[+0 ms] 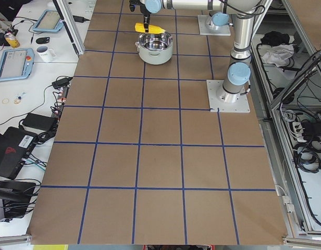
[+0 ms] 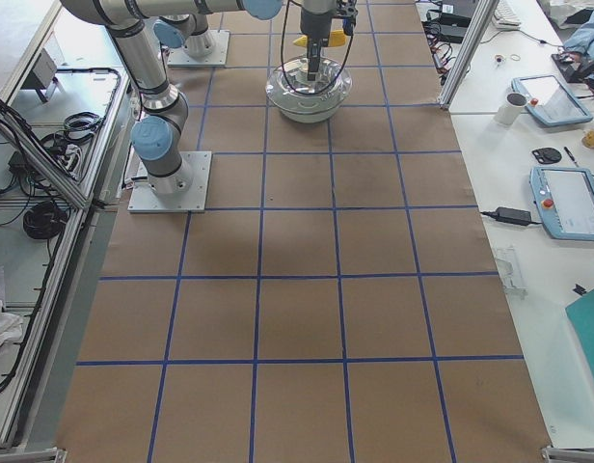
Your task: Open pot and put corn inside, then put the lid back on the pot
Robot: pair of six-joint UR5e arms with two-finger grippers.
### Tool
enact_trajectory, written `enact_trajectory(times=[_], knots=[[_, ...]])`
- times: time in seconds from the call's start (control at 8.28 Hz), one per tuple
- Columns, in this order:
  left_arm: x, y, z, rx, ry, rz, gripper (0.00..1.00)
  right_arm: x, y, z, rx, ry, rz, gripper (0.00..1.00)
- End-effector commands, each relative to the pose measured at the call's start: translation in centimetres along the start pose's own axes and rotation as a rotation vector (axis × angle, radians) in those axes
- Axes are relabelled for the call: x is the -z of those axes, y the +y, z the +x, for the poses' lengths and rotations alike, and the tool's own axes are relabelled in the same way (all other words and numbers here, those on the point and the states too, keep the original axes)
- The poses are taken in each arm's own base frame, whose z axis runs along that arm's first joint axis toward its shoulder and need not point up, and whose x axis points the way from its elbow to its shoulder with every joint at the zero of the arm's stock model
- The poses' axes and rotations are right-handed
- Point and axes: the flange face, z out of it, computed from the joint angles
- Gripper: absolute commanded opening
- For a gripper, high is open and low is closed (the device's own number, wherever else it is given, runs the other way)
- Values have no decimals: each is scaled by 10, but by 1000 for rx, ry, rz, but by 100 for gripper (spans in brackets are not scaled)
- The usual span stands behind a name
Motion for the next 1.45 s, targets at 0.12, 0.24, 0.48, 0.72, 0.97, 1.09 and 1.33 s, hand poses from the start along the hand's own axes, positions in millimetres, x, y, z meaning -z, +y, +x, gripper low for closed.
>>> enact_trajectory(times=[0.12, 0.24, 0.48, 0.72, 0.97, 1.09, 1.33], knots=[[-62, -6, 37, -14, -20, -59, 0, 0, 1, 1, 15, 2, -3, 33], [-70, -8, 37, -16, -30, -70, 0, -1, 2, 1, 15, 2, -6, 33], [-74, -3, 41, -16, -39, -79, 31, -1, 2, 1, 15, 2, -6, 33], [-70, -3, 41, -9, -40, -69, 100, 1, 2, -2, 18, 14, 0, 33], [-55, 2, 38, -7, -37, -58, 100, 2, 2, -1, 17, 23, 1, 33], [-38, 8, 36, -9, -30, -45, 100, 1, 3, -2, 17, 18, 0, 33], [-15, -8, -11, 14, -78, -31, 100, 1, 0, -7, 15, 14, 1, 33]])
